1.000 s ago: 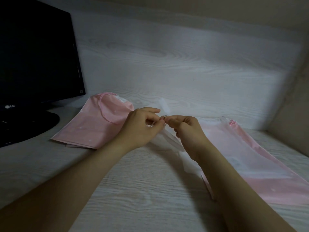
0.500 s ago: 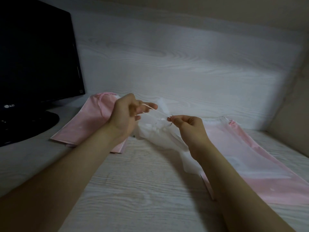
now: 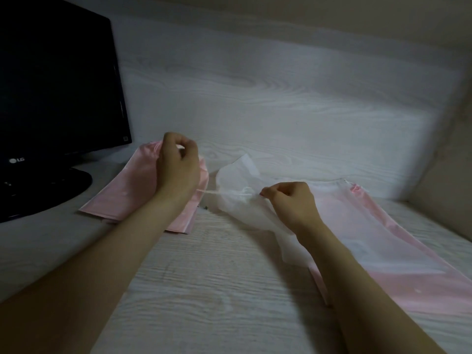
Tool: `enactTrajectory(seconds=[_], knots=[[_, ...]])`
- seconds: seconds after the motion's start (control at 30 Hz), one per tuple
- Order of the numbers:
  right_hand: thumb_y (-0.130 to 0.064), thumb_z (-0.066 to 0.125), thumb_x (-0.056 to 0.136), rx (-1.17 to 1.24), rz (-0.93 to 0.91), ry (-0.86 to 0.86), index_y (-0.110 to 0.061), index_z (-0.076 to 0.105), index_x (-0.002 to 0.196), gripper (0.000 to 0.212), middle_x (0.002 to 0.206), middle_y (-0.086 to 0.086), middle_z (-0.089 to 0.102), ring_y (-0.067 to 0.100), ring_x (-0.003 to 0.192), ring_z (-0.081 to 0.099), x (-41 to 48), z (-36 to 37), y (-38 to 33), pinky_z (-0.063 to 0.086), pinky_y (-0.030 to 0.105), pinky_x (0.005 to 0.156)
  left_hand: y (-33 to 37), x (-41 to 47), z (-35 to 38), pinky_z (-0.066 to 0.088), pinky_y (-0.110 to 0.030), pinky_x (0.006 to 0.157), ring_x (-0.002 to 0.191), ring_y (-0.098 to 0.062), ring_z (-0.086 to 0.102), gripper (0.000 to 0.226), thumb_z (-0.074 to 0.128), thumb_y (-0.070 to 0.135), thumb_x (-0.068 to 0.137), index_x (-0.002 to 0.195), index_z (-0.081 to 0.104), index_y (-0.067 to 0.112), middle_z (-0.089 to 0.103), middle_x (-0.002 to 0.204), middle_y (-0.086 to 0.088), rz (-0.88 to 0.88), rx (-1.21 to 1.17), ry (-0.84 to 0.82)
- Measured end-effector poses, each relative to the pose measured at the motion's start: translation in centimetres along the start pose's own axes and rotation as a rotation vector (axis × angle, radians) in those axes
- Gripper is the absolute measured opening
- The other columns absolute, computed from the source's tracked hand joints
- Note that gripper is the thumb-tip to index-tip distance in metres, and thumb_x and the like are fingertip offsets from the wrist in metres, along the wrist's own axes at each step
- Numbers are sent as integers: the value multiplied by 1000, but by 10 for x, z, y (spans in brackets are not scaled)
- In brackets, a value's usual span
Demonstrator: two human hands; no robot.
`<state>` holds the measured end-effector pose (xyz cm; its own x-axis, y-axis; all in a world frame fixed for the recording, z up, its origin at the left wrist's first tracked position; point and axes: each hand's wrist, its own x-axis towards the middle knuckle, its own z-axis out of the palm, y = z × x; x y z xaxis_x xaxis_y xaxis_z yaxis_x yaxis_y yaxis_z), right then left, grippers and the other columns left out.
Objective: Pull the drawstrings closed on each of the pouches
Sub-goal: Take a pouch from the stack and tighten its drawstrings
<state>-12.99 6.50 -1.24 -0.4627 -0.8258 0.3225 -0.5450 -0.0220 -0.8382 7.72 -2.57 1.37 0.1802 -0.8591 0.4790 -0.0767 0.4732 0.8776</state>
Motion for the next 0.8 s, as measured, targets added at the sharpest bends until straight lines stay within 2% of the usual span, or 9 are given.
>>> enactTrajectory(seconds=[0.07,0.13,0.17,0.23,0.33,0.43,0.57,0.67,0.8], knots=[[-33,66,92,-79,-15,-9,-18,83,85,23,73,-10,73,7,72,65,-1,-2,0,47,22,67,-1,-5,-7,36,-32,58,65,-10,52,1,52,17,102,103,52,17,60,75,7,337,274,65],[-44,65,91,-193,-45,17,-26,83,91,25,92,-13,76,14,97,65,1,-4,3,52,33,88,-2,-6,-12,39,-35,65,80,-18,54,12,53,16,94,102,61,18,64,87,6,525,443,63],[-53,63,90,-263,-66,32,-29,82,93,32,101,-12,76,20,108,64,2,-4,4,51,41,98,-6,-4,-12,41,-38,71,87,-22,54,16,52,19,89,95,67,18,65,91,4,609,530,36],[-68,53,85,-366,-89,54,-33,80,92,45,109,-12,76,30,116,61,1,-4,5,47,49,103,-11,-4,-11,31,-36,81,95,-28,48,25,52,28,84,75,74,18,65,92,4,715,686,-36],[-65,50,91,-383,-165,54,-30,77,86,44,99,-7,75,26,106,64,3,0,7,50,45,94,-12,-10,-7,12,-35,81,102,-23,36,36,53,46,82,58,68,24,64,90,14,673,887,-181],[-39,62,101,-340,-274,40,-17,79,85,32,87,-4,75,14,89,69,5,2,9,50,29,79,-15,-8,-6,15,-40,82,102,-17,31,60,49,67,93,51,52,24,59,77,15,678,939,-322],[-29,62,103,-311,-292,48,-14,76,89,25,75,-14,67,0,71,60,6,2,8,38,6,62,-16,-7,-5,24,-44,94,99,-14,45,71,41,83,93,53,50,26,55,68,14,664,976,-497],[-19,56,104,-285,-277,19,-16,74,94,21,83,-12,70,4,76,62,5,5,10,39,5,63,-16,-10,-4,35,-42,98,86,-15,54,65,53,86,85,65,67,26,63,69,10,636,939,-614],[-13,50,103,-276,-254,-19,-14,73,96,24,96,-5,73,15,90,64,4,8,10,43,17,70,-16,-12,-5,56,-40,75,72,-11,63,40,59,64,97,83,72,29,68,75,8,578,788,-781]])
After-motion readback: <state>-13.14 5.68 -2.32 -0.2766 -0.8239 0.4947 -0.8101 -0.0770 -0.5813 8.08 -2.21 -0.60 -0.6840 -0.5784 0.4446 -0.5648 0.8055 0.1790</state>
